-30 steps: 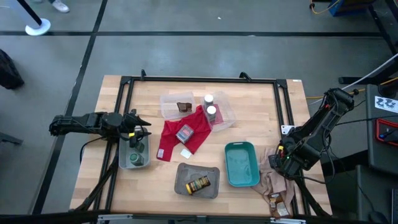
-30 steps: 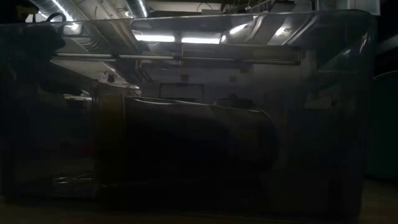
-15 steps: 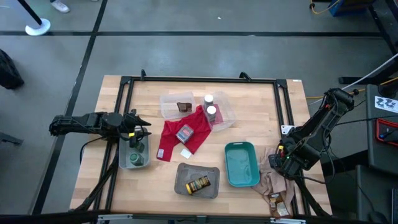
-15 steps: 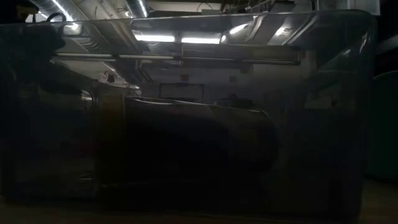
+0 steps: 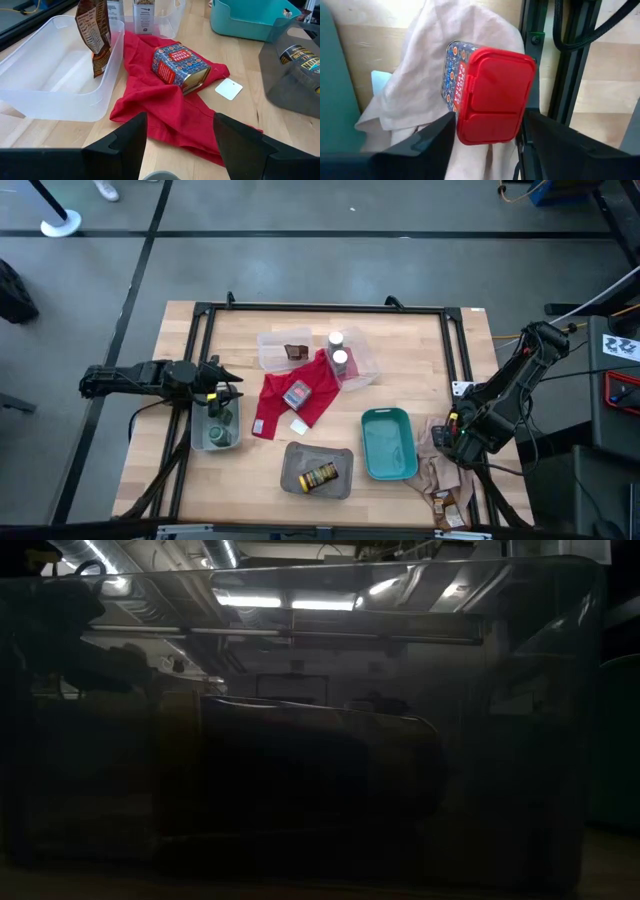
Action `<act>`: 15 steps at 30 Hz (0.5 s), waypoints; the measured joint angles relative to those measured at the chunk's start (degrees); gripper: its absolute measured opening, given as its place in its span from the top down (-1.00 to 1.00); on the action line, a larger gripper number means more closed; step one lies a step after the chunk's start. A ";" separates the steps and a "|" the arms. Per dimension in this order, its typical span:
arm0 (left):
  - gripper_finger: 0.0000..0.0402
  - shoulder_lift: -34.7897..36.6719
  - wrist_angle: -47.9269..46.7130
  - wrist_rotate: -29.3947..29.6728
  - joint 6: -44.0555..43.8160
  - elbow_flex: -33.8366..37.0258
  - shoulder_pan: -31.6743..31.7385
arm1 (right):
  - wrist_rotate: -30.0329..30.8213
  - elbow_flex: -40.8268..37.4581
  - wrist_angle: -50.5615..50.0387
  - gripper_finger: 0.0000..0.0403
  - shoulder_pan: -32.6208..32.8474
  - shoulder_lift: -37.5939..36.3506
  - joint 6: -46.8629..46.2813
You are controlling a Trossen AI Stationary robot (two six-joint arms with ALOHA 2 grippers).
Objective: Sort spices by type
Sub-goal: Put the right red seasoning can into the green bin
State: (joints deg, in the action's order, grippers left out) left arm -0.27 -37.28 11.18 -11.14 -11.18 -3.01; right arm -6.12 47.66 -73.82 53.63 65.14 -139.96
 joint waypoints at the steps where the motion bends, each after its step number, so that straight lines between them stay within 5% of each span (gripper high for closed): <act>1: -0.05 0.00 0.01 0.00 0.00 0.00 0.00 | -0.05 0.00 0.02 -0.33 0.00 0.00 -0.24; 8: -0.05 0.00 0.00 0.00 0.00 0.00 0.00 | 0.12 -0.12 0.07 -0.79 0.00 0.05 -0.40; 15: -0.05 0.00 0.01 0.00 -0.01 -0.01 -0.01 | 0.94 -4.99 4.37 -0.98 0.00 0.37 -1.10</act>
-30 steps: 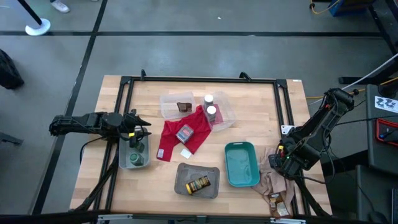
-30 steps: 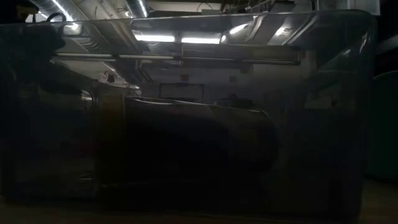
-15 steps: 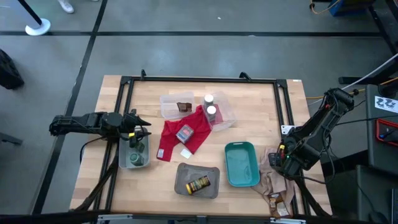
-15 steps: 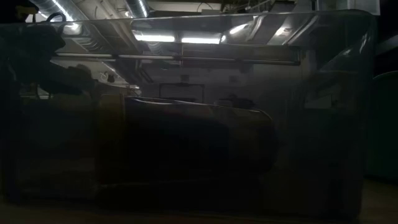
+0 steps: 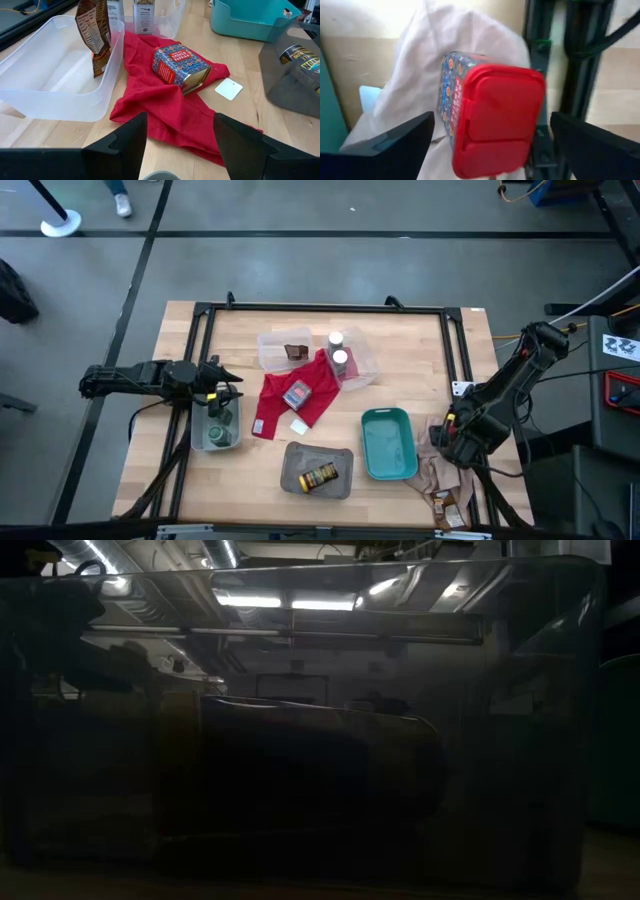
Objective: Sort spices by type
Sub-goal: Put the right red seasoning can into the green bin
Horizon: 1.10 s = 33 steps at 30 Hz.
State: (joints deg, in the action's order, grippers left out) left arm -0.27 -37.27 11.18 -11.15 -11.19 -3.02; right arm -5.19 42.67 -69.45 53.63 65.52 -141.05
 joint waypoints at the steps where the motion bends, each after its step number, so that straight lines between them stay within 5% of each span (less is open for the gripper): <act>1: -0.05 0.00 0.01 0.00 -0.01 -0.01 -0.01 | 0.13 -0.41 0.69 -0.98 0.02 0.00 0.00; 18: -0.05 0.00 0.01 0.00 0.00 -0.01 0.01 | 5.37 -0.78 1.91 -0.62 0.00 0.00 0.31; 33: -0.05 0.00 0.01 0.00 0.01 -0.01 0.01 | 5.20 -0.78 8.26 -0.60 0.00 0.00 0.35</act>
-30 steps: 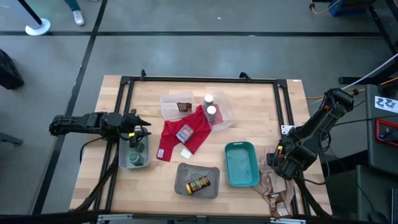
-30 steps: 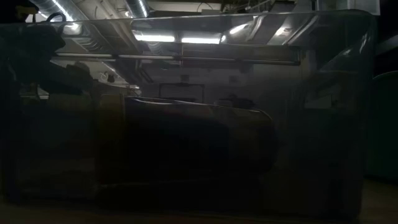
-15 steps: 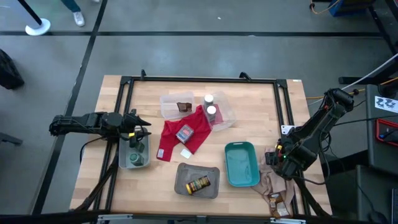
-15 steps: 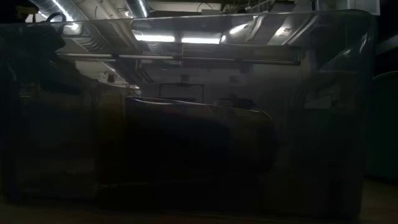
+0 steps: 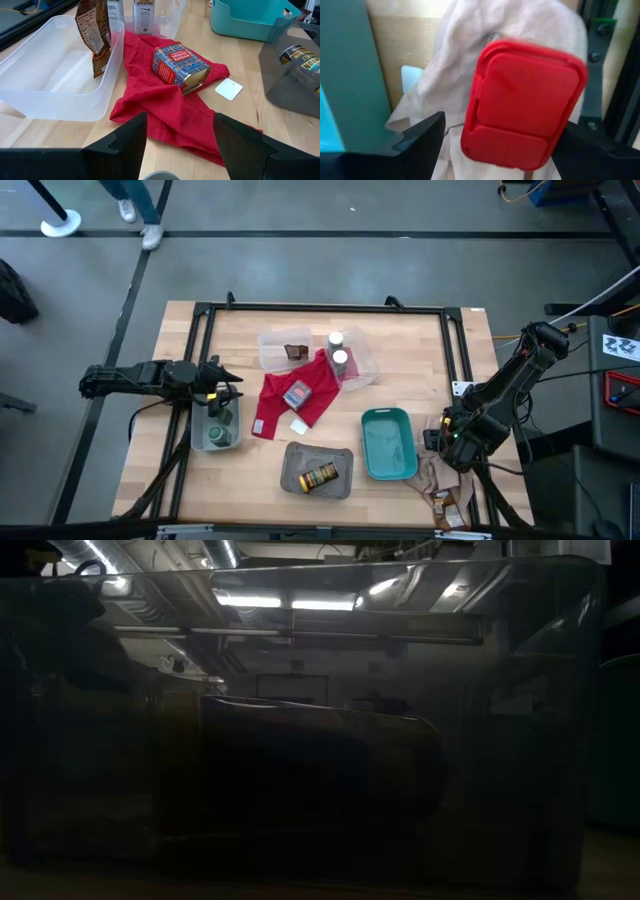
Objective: Sort spices by type
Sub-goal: Put the right red seasoning can into the green bin
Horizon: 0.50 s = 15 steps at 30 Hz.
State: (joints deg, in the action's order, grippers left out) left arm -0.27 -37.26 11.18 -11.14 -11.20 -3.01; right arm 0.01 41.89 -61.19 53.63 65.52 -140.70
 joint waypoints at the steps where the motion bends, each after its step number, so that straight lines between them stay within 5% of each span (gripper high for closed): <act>1: -0.05 0.00 0.00 0.00 -0.01 0.00 -0.01 | 0.00 0.00 0.33 -0.60 0.00 0.00 0.00; 15: -0.05 0.00 0.00 0.00 -0.02 0.00 -0.02 | 2.13 0.02 -0.33 -0.60 0.00 0.00 0.06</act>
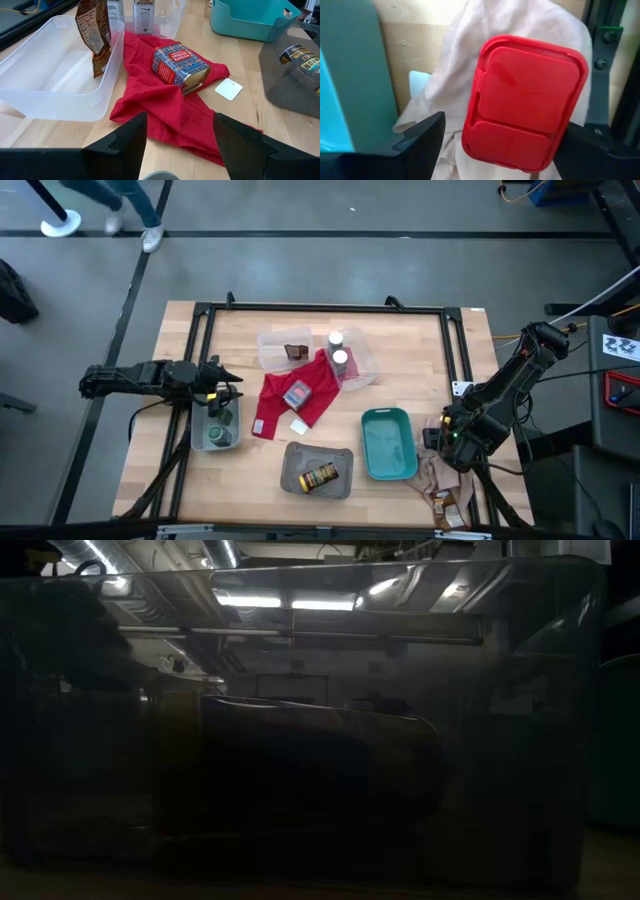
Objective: Sort spices by type
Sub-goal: Put the right red seasoning can into the green bin
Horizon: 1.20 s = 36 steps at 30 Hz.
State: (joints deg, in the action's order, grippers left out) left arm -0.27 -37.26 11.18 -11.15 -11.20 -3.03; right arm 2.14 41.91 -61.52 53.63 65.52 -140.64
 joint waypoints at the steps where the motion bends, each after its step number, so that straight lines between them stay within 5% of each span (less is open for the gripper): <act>1: -0.05 0.00 0.00 0.00 0.00 0.00 0.02 | 0.24 0.00 -0.01 -0.60 -0.02 0.00 -0.01; 36: -0.05 0.00 -0.01 0.00 0.01 0.00 0.01 | 3.66 0.00 -0.59 -0.60 -0.02 0.00 7.61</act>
State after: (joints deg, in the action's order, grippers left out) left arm -0.27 -37.26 11.18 -11.14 -11.20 -3.02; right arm 5.80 41.91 -62.11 53.60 65.52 -133.03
